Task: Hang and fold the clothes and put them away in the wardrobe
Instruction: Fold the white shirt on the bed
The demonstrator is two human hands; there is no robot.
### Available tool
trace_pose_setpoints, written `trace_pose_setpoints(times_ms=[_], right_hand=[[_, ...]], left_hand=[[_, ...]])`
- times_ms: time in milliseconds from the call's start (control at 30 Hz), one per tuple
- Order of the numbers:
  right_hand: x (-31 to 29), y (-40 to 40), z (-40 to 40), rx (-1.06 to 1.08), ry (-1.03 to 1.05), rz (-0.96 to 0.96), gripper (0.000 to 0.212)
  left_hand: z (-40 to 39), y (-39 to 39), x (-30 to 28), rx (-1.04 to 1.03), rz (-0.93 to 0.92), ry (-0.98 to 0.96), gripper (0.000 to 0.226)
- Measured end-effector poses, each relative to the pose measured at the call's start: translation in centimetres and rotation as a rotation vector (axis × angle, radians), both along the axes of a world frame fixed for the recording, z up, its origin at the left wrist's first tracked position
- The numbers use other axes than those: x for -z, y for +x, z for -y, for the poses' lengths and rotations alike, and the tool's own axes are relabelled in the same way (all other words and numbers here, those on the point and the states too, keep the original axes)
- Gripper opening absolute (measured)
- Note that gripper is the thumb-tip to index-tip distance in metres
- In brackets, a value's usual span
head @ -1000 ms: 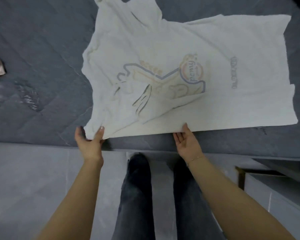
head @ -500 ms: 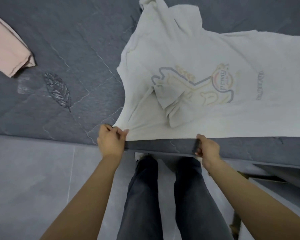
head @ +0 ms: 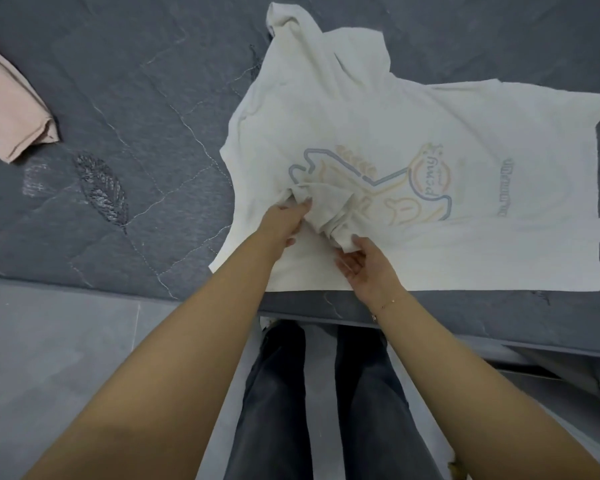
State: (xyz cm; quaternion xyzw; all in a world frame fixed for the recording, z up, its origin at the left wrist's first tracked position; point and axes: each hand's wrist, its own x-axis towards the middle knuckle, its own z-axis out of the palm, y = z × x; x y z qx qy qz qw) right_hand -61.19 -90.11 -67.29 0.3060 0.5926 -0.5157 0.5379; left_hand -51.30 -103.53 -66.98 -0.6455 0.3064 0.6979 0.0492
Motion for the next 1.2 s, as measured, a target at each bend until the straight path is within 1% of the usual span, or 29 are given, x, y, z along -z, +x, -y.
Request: trace_pose_setpoints(times_ms=[67, 133, 200, 267, 333, 367, 467, 533, 600, 667, 700, 767, 833, 867, 900, 933, 967, 1033, 1067, 1100, 1133, 1167, 1200], right_hand=[[-0.5, -2.0, 0.2, 0.068, -0.067, -0.001, 0.008], [-1.1, -3.8, 0.4, 0.084, -0.104, -0.005, 0.009], [-1.6, -5.2, 0.7, 0.082, -0.124, 0.007, 0.010], [-2.0, -6.4, 1.0, 0.063, -0.118, 0.013, 0.011], [-2.4, -7.5, 1.3, 0.044, -0.102, -0.006, 0.017], [-2.5, -8.0, 1.3, 0.040, -0.099, -0.014, 0.020], [-2.7, -9.0, 0.8, -0.022, -0.093, -0.032, 0.021], [-2.4, -9.0, -0.3, -0.163, -0.078, -0.077, 0.016], [-1.8, -8.5, -2.0, -0.331, -0.055, -0.139, 0.011], [-1.1, -7.6, -3.9, -0.504, -0.003, -0.189, 0.011], [-0.6, -7.1, -4.9, -0.588, 0.030, -0.206, 0.012], [0.2, -6.1, -6.4, -0.717, 0.071, -0.232, 0.014], [0.8, -5.4, -7.4, -0.783, 0.076, -0.282, 0.013], [1.1, -5.1, -7.8, -0.790, 0.077, -0.314, 0.012], [1.1, -4.8, -8.1, -0.796, 0.082, -0.350, 0.011], [1.1, -4.5, -8.3, -0.824, 0.091, -0.415, 0.011], [1.1, -4.3, -8.5, -0.895, 0.112, -0.536, 0.012], [0.8, -3.9, -8.7, -1.057, 0.132, -0.928, 0.020], [0.6, -3.7, -8.5, -1.114, 0.088, -1.137, 0.025], [0.5, -3.4, -8.1, -1.176, 0.015, -1.304, 0.030], [0.6, -3.1, -7.5, -1.267, -0.080, -1.414, 0.035], [1.0, -2.9, -6.9, -1.390, -0.183, -1.472, 0.041], [1.5, -2.7, -6.4, -1.540, -0.260, -1.483, 0.047]], left_hand=[[0.1, -1.3, 0.6, -0.142, -0.032, -0.010, 0.044], [0.2, -2.4, 0.8, -0.160, -0.002, -0.083, 0.039], [0.6, -3.4, 0.4, -0.171, 0.034, -0.138, 0.025], [1.4, -3.6, -0.3, -0.280, -0.003, -0.121, 0.016], [2.4, -3.1, -1.5, -0.377, -0.057, -0.104, 0.014], [2.7, -2.7, -2.0, -0.377, -0.064, -0.121, 0.017], [2.7, -1.0, -3.1, -0.252, -0.067, -0.197, 0.015], [1.6, 0.4, -3.1, -0.166, -0.100, -0.233, 0.016], [-0.3, 2.1, -2.6, -0.120, -0.109, -0.247, 0.021], [-2.4, 4.2, -1.4, -0.028, -0.037, -0.287, 0.031], [-3.3, 5.2, -0.7, 0.056, 0.036, -0.337, 0.034], [-4.7, 7.1, 0.6, 0.167, 0.164, -0.455, 0.028], [-5.5, 8.1, 1.5, 0.085, 0.236, -0.474, 0.010], [-5.7, 8.2, 1.6, 0.045, 0.252, -0.470, 0.007], [-5.9, 8.1, 1.6, 0.038, 0.263, -0.484, 0.010], [-6.2, 7.9, 1.5, 0.089, 0.296, -0.524, 0.016], [-6.5, 7.6, 1.2, 0.169, 0.363, -0.611, 0.024], [-7.3, 6.8, 0.5, 0.337, 0.510, -0.860, 0.039], [-7.7, 6.1, 0.1, 0.401, 0.494, -0.970, 0.042], [-8.0, 5.2, -0.1, 0.471, 0.413, -1.055, 0.042], [-8.4, 4.2, 0.1, 0.567, 0.296, -1.121, 0.040], [-8.8, 3.4, 0.7, 0.695, 0.181, -1.175, 0.039], [-9.1, 3.0, 1.5, 0.840, 0.108, -1.206, 0.040]])
